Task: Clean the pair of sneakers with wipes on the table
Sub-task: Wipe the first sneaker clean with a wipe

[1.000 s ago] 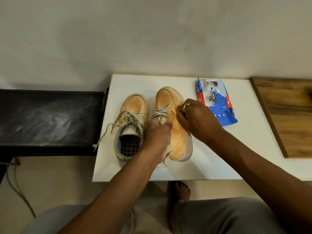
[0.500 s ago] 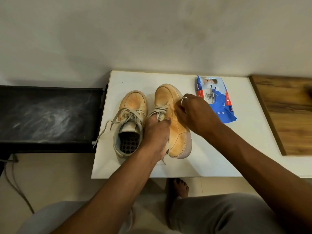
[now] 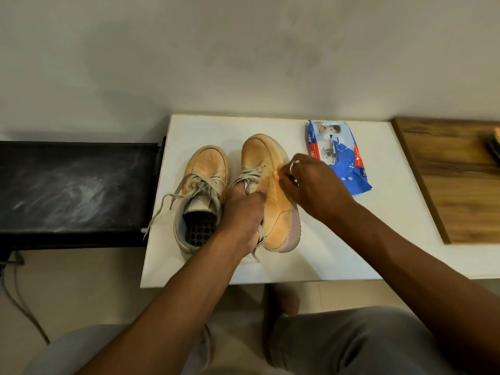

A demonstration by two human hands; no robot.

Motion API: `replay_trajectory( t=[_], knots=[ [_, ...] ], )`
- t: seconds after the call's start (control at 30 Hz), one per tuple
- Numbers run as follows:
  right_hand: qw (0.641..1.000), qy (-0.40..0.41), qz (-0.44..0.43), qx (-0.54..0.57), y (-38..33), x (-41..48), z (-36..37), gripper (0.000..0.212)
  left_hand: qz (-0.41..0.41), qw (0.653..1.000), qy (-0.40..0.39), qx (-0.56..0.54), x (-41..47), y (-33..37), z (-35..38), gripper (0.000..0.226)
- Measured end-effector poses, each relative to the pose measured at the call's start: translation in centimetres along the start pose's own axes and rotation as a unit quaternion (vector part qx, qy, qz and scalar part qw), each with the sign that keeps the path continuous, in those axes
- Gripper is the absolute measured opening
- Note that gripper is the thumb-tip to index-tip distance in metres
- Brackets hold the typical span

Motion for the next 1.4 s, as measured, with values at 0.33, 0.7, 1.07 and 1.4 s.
replay_trajectory(
  t=[0.33,0.7,1.07,1.4],
  knots=[
    [0.993,-0.109,0.007,0.047,0.0,-3.0,-0.1,0.024,-0.002,1.0,0.016,-0.006,-0.1,-0.2,-0.3,0.033],
    [0.993,-0.089,0.042,0.07,0.6,-1.8,0.4,0.028,-0.01,1.0,-0.007,-0.025,0.1,-0.2,-0.5,0.023],
    [0.985,-0.024,0.051,0.163,-0.4,-2.9,0.4,0.018,-0.061,0.991,-0.016,-0.115,0.1,-0.5,-0.3,0.032],
    [0.978,-0.052,0.065,0.194,0.2,-3.6,0.4,0.015,-0.073,0.99,-0.004,-0.117,-0.5,-0.1,-0.1,0.031]
  ],
)
Point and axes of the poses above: each hand's wrist, its own x-axis towards the middle knuckle, its own z-axis out of the palm, y = z × x, the point moved 6 cm from there along x, towards the middle knuckle, and after that the axes turned 2 degrees about z, right-handed, at the moved point
